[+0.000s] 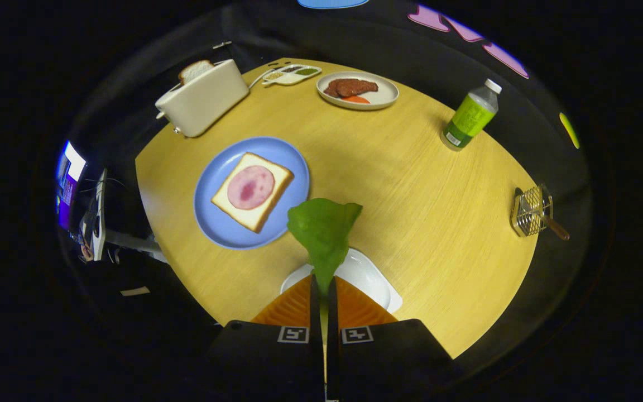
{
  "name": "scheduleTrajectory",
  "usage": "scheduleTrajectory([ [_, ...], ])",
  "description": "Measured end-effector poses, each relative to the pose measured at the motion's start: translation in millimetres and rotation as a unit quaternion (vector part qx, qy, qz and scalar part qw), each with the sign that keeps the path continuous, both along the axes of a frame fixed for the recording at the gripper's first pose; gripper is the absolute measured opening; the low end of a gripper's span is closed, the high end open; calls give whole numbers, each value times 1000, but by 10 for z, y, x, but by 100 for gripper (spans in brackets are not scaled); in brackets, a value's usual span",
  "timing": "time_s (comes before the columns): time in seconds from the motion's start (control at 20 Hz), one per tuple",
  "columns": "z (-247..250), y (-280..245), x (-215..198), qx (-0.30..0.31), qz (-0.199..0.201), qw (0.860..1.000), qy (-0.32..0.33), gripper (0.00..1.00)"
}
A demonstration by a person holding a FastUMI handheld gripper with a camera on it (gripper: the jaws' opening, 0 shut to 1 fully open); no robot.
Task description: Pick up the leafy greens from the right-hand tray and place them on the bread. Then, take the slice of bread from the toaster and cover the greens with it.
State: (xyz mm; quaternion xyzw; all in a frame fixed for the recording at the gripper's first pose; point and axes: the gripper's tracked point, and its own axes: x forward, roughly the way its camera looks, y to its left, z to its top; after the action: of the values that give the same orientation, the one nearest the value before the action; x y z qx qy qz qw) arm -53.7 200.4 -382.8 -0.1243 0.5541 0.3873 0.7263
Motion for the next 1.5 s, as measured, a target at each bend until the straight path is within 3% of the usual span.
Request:
scheduleTrajectory([
  [0.2,322,533,1,29,19,999,-6,7],
  [0.55,362,1283,-80,27,69,997,0,7],
  [1.05,209,1514,-53,11,69,997,17,14],
  [1.15,209,1473,-33,8,68,998,15,24],
  [1.35,232,1443,80,6,57,998,-1,86],
  [1.5,357,1538,159,29,51,998,-21,83],
])
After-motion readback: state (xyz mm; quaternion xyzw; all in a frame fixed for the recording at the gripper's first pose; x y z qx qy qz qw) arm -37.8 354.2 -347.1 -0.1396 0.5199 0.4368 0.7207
